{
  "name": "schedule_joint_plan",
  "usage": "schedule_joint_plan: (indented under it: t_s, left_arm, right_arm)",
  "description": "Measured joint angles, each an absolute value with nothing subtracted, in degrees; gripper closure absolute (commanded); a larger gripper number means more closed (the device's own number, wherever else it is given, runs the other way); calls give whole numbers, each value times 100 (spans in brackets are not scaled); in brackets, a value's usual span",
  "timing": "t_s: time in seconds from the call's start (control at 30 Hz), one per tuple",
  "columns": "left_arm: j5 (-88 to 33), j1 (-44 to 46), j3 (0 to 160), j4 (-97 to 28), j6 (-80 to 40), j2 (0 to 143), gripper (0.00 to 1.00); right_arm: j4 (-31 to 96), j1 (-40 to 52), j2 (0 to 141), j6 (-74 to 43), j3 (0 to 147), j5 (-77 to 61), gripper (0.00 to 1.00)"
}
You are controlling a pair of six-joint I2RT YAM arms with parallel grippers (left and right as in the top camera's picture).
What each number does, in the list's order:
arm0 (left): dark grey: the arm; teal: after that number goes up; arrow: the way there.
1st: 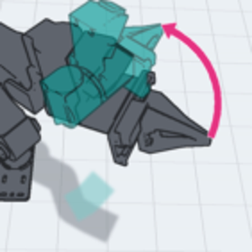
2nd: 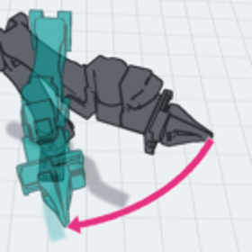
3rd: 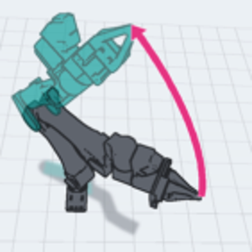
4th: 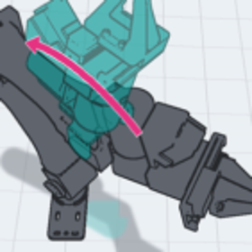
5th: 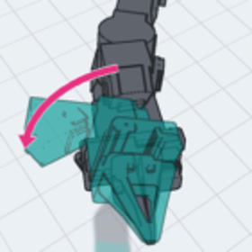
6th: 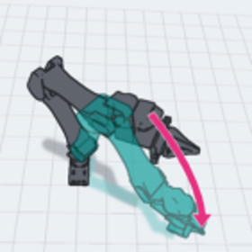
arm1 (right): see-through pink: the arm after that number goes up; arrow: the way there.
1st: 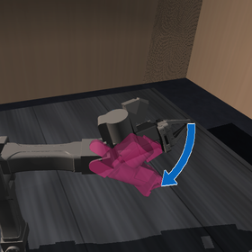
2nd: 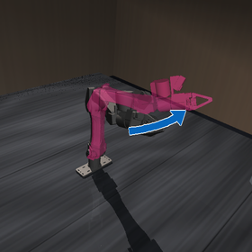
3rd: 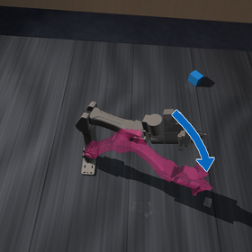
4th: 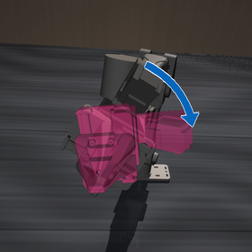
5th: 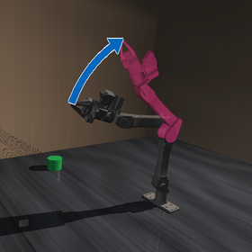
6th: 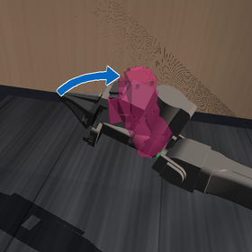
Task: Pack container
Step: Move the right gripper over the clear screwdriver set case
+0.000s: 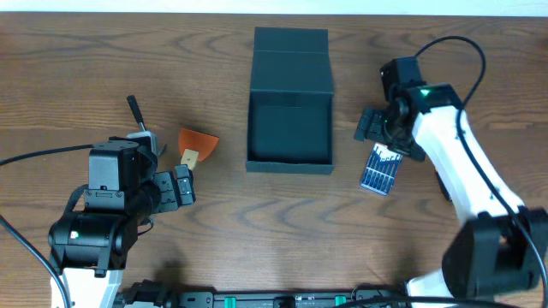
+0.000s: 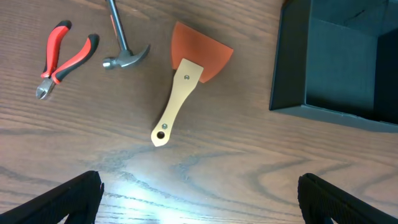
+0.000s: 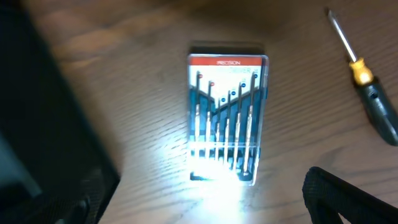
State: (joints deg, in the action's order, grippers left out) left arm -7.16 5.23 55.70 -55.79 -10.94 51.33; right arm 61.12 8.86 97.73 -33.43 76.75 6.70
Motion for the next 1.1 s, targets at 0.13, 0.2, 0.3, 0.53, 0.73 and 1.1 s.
schedule_joint_plan:
  t_s: [0.13,0.2,0.3,0.53,0.73,1.1]
  left_arm:
    - [-714,523,5570,-5579,-1094,5133,1]
    - [-714,523,5570,-5579,-1094,5133,1]
    - [-711,523,5570,-5581,-1094,5133,1]
    - [-711,523,5570,-5599,-1094,5133,1]
    - [-714,523,5570,-5607,-1096,5133,1]
    - [-711,523,5570,-5618,-1096,5133,1]
  right_arm:
    - [6097,880,10044,-3588,7675,760,1]
    - [6093,880,10141,-3658,7675,764,1]
    - [6099,847,10256,-3710,7675,788,1]
    - [6023,567,10543,-3671,7664,845,1]
    - [5808,360,10584,-3411,7631,882,1]
    - [5258,355,10608,-3155,6978,851,1]
